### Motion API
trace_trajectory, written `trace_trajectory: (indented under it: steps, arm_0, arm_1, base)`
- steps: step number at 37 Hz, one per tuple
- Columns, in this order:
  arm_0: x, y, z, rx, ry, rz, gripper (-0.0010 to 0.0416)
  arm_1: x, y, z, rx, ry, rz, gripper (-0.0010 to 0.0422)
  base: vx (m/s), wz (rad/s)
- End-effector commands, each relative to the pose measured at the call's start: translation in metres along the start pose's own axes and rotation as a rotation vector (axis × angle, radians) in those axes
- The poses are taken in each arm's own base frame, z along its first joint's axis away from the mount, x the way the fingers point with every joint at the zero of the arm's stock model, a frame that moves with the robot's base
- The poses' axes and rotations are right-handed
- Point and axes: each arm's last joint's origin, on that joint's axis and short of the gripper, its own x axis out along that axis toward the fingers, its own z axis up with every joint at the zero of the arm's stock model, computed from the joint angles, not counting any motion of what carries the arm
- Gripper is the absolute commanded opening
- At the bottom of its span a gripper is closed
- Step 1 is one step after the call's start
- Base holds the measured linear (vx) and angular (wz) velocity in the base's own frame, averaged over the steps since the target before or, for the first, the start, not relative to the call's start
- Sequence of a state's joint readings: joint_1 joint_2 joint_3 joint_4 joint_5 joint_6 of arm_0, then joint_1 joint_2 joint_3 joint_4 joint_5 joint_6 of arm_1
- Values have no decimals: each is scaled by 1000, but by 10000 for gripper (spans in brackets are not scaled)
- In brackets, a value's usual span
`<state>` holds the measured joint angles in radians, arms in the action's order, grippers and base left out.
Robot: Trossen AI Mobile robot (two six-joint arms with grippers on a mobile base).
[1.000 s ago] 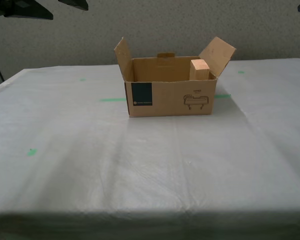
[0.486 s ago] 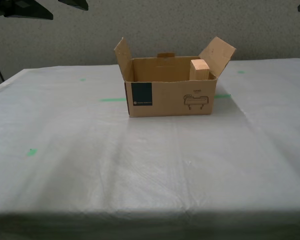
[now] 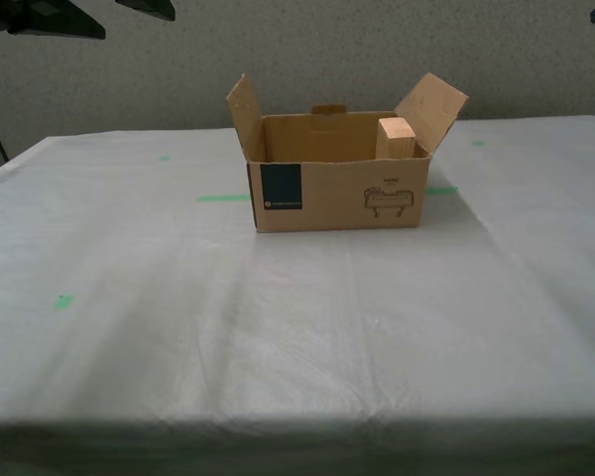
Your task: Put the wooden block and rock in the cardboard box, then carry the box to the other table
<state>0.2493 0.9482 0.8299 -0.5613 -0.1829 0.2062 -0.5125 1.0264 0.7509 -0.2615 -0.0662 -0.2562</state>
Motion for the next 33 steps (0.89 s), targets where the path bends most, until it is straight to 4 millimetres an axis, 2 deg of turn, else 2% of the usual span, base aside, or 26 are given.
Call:
trace_trajectory:
  steps: [1,33]
  arm_0:
    - [0,0,0,2,-3,-3,387]
    - [0,0,0,2,-3,-3,387]
  arm_1:
    - [0,0,0,2,-3,1,400]
    - [0,0,0,2,-3,1,400]
  base:
    - [0,0]
    - [0,0]
